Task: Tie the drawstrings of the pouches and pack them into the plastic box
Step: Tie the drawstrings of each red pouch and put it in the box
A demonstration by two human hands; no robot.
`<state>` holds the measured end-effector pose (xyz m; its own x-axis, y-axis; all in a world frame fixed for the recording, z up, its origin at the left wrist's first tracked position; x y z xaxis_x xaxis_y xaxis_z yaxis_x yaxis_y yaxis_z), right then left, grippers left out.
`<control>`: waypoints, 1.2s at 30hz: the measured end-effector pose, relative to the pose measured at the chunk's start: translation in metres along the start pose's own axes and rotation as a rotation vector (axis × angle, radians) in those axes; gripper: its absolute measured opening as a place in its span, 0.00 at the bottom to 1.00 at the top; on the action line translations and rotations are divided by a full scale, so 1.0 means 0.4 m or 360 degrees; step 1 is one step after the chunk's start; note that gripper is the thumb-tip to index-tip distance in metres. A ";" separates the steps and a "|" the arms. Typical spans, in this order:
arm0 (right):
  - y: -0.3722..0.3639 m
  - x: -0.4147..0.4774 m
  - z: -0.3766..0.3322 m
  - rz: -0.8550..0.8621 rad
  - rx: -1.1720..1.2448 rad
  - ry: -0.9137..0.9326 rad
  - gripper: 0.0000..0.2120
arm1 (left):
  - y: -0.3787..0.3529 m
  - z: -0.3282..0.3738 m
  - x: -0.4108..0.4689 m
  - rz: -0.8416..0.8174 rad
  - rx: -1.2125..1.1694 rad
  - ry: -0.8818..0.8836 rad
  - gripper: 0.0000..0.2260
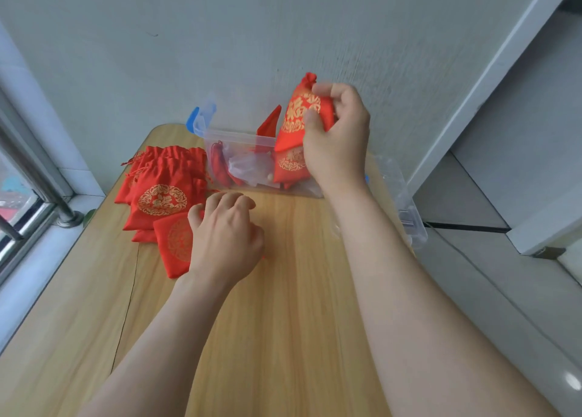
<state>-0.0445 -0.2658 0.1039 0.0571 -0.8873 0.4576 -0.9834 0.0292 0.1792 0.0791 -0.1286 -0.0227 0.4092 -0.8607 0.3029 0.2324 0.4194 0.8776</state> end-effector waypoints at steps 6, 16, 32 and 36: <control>-0.038 0.095 0.063 -0.0043 -0.0788 -0.0126 0.16 | 0.003 -0.022 0.005 -0.0065 0.0130 0.0104 0.22; -0.018 -0.120 0.050 0.0145 -0.0946 0.0185 0.14 | -0.013 -0.030 -0.008 -0.0299 0.0362 0.0094 0.22; 0.061 -0.316 0.145 -0.0216 -0.0198 -0.0939 0.10 | 0.066 0.032 0.004 0.0134 -0.1415 0.0267 0.07; 0.081 -0.295 0.136 -0.0071 -0.0127 -0.0787 0.08 | 0.069 0.059 0.001 0.0094 -0.1784 0.0347 0.08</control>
<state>-0.0923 -0.1853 0.0082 -0.0086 -0.9998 -0.0158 -0.9645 0.0041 0.2640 0.0648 -0.1241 0.0105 0.5647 -0.8085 0.1658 0.8193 0.5734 0.0056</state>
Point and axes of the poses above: each hand's wrist, its own x-axis towards the middle knuckle, its own y-axis out of the back of the hand, z = x × y, the point moved 7 cm from there along x, towards the middle knuckle, and after that the axes turned 6 degrees about -y, right-handed, at the moved point
